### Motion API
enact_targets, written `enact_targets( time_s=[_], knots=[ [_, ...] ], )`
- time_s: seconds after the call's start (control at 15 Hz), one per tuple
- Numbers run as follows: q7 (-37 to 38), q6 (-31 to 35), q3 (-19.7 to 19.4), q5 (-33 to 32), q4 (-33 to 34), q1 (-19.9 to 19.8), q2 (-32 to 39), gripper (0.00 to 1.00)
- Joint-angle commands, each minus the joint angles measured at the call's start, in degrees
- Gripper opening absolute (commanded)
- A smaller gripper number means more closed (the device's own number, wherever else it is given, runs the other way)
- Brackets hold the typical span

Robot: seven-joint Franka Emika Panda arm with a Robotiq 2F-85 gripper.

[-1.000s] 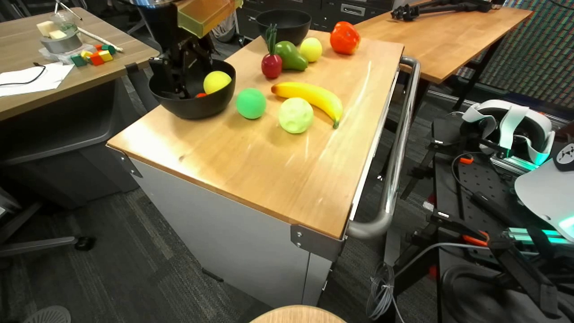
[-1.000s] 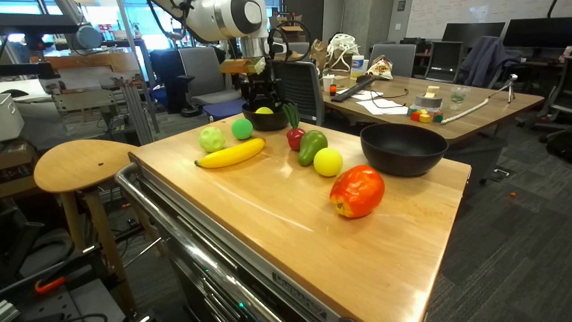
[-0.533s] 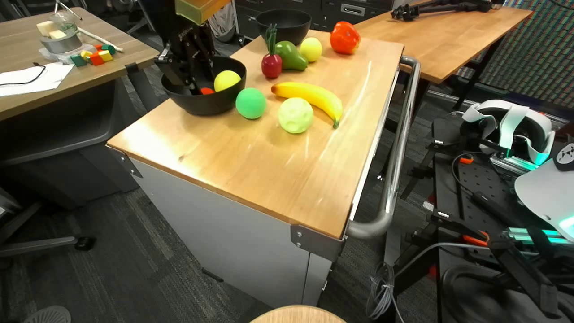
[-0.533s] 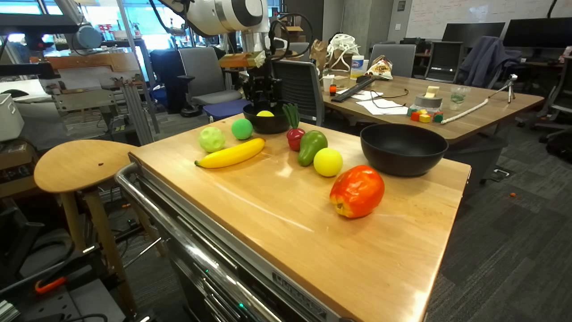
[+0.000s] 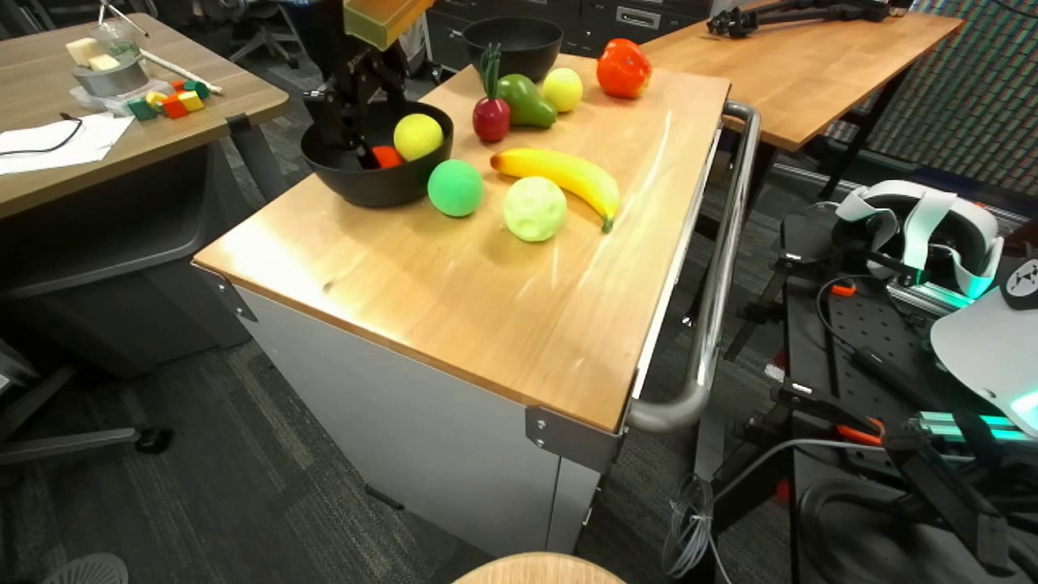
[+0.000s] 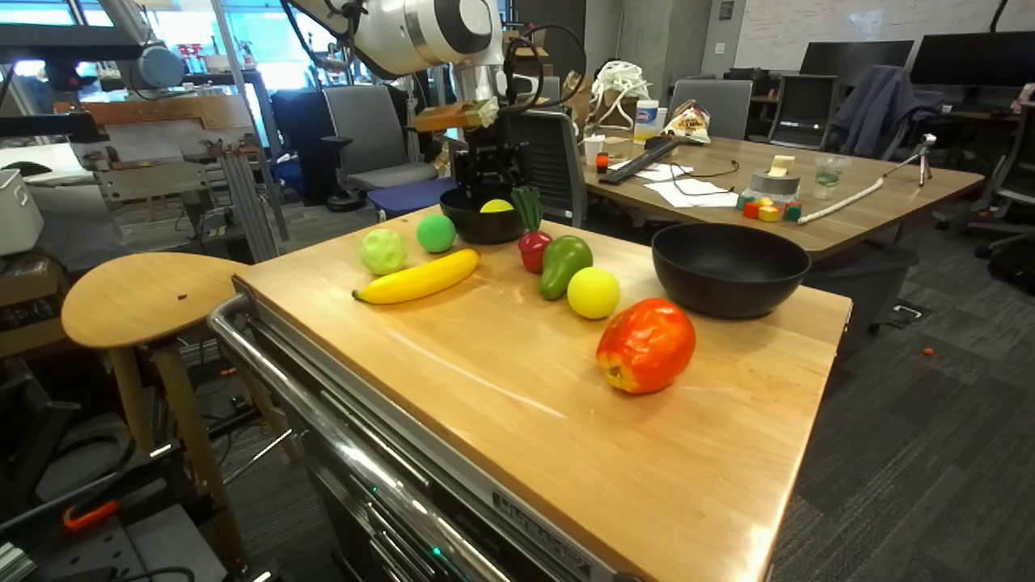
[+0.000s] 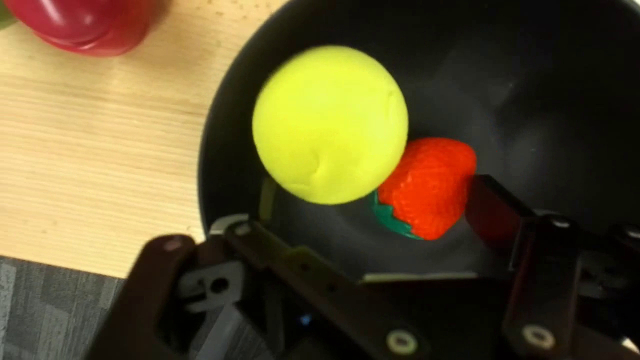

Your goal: Take the fruits and vegetables out of the bowls and put them on the table

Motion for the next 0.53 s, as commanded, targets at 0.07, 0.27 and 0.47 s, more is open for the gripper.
enact_targets(
  time_s=[0.07, 0.27, 0.47],
  knots=[
    [0.5, 1.5, -0.1, -1.8, 0.8, 0.1, 0.4, 0.63],
    [1.5, 3.0, 0.5, -0.2, 0.5, -0.2, 0.2, 0.38],
    [2.6, 5.7, 1.2, 0.6, -0.4, -0.2, -0.6, 0.21]
  ],
)
